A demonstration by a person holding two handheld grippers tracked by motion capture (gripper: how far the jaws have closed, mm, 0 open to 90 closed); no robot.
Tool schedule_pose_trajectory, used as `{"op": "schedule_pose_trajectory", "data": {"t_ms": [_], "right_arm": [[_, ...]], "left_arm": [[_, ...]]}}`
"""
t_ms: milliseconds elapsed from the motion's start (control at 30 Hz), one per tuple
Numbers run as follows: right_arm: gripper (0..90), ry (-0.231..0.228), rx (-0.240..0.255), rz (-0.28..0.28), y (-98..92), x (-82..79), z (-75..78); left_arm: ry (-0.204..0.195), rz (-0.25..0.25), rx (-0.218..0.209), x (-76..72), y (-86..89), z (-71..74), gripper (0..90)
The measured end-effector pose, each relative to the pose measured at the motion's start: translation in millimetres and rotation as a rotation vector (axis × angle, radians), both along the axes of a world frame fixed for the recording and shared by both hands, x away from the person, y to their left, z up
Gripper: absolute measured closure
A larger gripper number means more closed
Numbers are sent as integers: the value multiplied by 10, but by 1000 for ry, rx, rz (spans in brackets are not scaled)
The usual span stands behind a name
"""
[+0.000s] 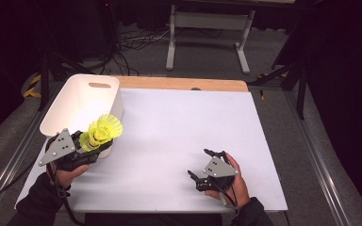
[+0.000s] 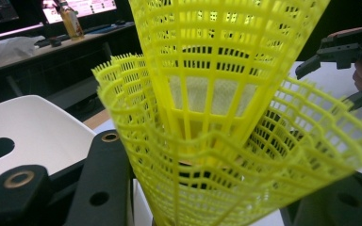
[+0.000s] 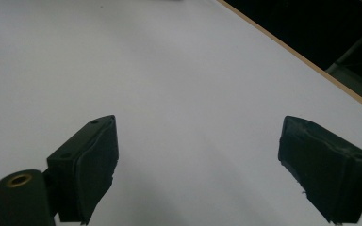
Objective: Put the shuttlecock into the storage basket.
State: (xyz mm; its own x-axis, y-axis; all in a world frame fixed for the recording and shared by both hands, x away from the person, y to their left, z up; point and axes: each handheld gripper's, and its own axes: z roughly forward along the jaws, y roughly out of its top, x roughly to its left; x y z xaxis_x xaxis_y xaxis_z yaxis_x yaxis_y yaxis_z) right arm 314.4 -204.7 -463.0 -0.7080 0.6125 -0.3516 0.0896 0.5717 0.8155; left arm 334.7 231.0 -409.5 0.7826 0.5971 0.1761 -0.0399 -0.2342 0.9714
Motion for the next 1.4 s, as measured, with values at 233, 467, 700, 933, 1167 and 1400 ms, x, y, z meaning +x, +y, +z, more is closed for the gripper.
{"op": "schedule_pose_trajectory", "data": {"t_ms": [233,467,700,933,1167,1400], "right_arm": [[137,0,-1,0,1,0,0],[138,2,-2,1,3,0,-3],[138,3,-4,2,7,-1,-4],[138,5,-6,3,14,1,-8],[138,9,-3,4,13,1,-9],[138,12,-1,5,13,3,-11]], "left_arm": [[-7,22,-8,7,64,29,550],[-13,36,-13,10,109,50,551],[-12,46,-26,11,145,67,550],[-15,51,-39,23,183,73,551],[-17,58,-44,27,220,82,551],[-11,70,-51,24,273,95,549]]}}
